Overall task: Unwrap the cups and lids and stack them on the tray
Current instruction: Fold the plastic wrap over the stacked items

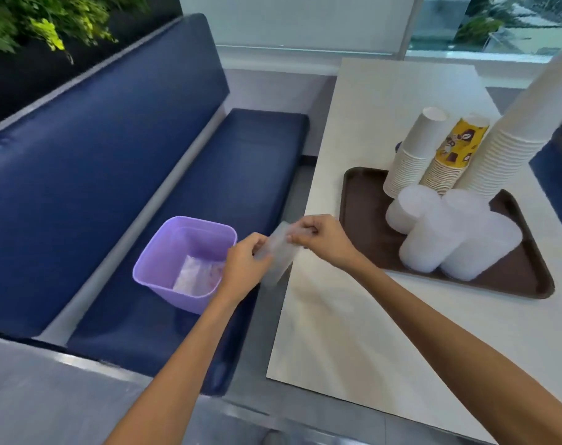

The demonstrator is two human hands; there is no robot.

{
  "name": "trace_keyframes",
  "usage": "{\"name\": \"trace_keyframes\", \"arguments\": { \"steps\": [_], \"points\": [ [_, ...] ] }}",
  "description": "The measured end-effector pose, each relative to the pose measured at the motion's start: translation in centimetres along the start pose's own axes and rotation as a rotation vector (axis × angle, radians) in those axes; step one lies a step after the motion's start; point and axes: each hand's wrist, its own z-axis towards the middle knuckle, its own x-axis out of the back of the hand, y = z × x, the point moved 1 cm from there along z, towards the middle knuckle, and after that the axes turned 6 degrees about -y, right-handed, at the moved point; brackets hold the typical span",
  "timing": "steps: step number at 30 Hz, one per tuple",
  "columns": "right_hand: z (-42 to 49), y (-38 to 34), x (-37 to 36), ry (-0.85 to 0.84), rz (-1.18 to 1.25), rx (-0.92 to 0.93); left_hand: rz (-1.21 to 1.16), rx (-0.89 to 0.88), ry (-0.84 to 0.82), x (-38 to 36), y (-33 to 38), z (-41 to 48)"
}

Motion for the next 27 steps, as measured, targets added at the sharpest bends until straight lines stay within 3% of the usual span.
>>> {"name": "trace_keyframes", "arguments": {
  "steps": [4,10,16,27],
  "points": [
    [4.2,-1.9,-5.1,0.007,-0.075,0.074,0.091,0.017,0.148,3.7,-3.1,1.5],
    [9.8,-2.4,-11.5,0.003,-0.138,0.076,-0.067,0.177,0.266,7.4,-8.9,4.0],
    [14.5,-1.0,-17.2,-0.093,-0.189,-0.018,-0.019,0.177,0.284,9.5,-14.6,6.3],
    [17.7,4.0,-24.3,-0.205,-0.25,-0.207,0.058,0.528,0.148,8.5,-23.4,9.4]
  ]
}}
